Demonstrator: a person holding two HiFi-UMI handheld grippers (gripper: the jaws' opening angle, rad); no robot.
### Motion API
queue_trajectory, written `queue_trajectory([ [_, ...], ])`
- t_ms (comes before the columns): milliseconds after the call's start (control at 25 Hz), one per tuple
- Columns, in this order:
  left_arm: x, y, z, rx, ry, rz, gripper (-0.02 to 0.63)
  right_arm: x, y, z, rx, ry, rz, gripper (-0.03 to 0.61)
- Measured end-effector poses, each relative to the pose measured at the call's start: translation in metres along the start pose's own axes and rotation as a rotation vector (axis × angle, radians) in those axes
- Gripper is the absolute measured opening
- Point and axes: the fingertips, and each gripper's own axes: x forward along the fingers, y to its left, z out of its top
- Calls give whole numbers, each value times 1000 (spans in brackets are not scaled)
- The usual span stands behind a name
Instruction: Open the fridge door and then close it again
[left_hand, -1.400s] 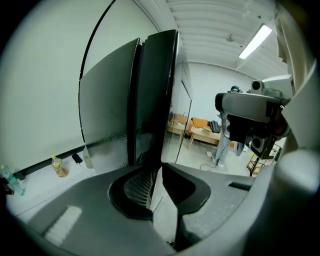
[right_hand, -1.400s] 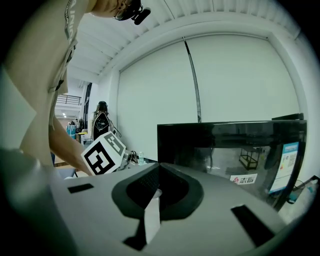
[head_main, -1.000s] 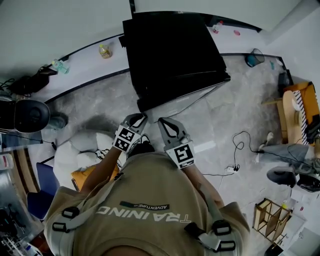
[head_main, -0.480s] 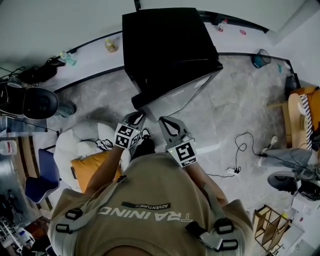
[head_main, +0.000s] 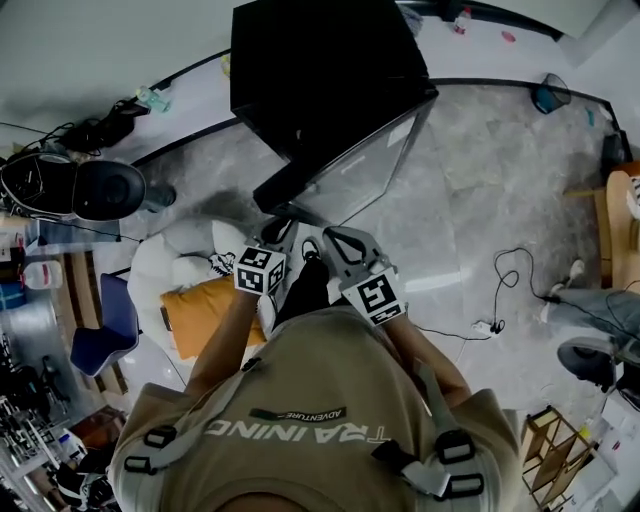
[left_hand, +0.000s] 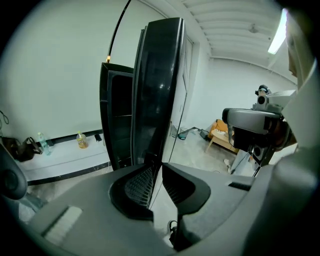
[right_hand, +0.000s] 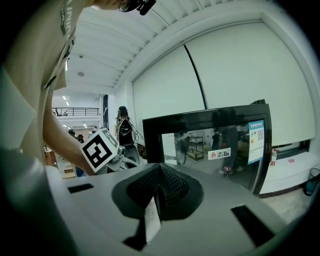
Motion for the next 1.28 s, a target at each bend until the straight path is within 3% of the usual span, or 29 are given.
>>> queue_trajectory([
  [360,-2,-12,-6,8,-2,21,49,-15,7,-16,6,-4,-36,-5],
  [600,3,-18,-9,-19,-22,-9,49,-24,17,-20,-22,27,-78,-5],
  [1040,-10,-30,-14,25,-59,-75,41,-39,61,-8,-38,62,-189,-5],
  [1280,-8,-52,-16,23,-77,-95,38,-67,73,-23,-35,104,-236,-5],
])
